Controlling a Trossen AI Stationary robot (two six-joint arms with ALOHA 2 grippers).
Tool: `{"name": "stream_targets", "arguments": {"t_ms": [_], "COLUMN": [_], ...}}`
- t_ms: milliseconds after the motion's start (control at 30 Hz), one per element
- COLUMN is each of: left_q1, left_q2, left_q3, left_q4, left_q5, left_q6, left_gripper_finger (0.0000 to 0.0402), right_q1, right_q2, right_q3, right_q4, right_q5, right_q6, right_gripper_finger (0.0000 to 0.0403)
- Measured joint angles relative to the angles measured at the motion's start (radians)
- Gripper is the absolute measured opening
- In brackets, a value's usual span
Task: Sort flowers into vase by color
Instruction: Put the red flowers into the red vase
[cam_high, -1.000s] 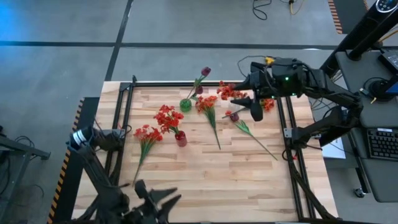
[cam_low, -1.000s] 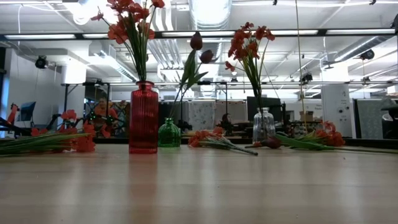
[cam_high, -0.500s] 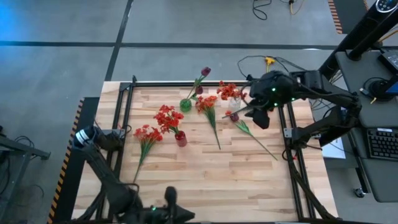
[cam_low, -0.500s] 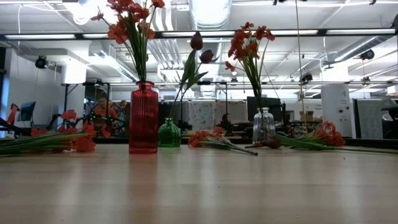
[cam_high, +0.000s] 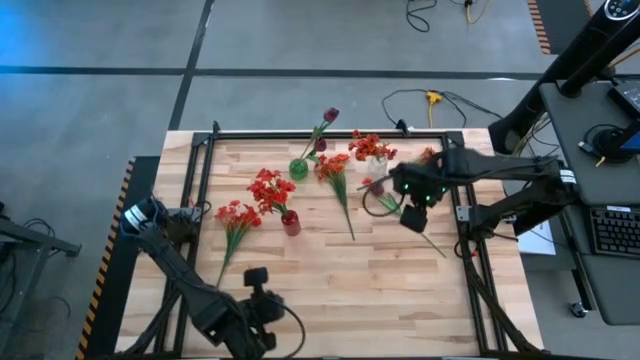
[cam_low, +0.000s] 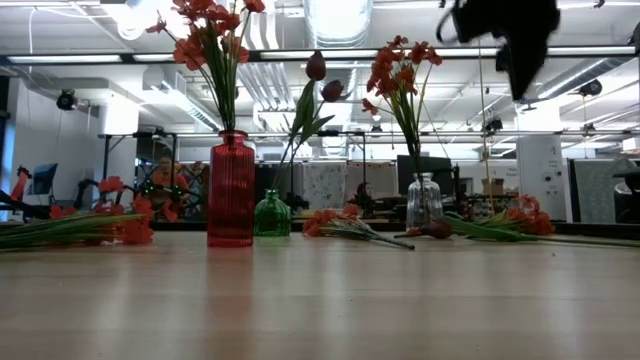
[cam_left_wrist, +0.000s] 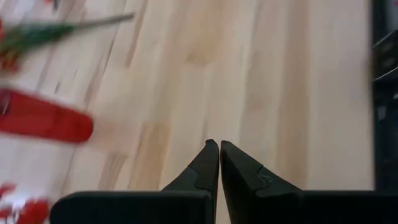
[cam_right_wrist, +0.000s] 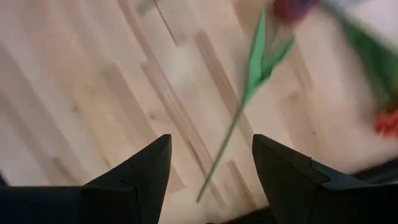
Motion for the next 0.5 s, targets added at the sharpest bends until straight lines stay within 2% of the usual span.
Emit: {"name": "stream_targets", "arguments": {"t_ms": [100,233,500], "left_q1": [-0.008,-0.002,0.022], "left_q2": [-0.001,-0.007,-0.05], "left_q3": [-0.042,-0.124,-0.288], "left_q4": [-0.072,-0.072,0.039], "left_q5": [0.0,0.0,0.041], "left_q6": [-0.109,-0.201,-0.288], "left_gripper_finger": [0.0,0.0,0.0], "right_q1": [0.0,0.0,-0.001], "right_q2": [-0.01,-0.015,-0.015], "right_q3": [-0.109,-0.23,-0.388], "right_q4": [0.064,0.148,0.308], "right_q5": [0.0,0.0,0.052], "right_q6": [0.036,0.074,0.161], "right_gripper_finger": [0.0216,0.0216,0.021]}}
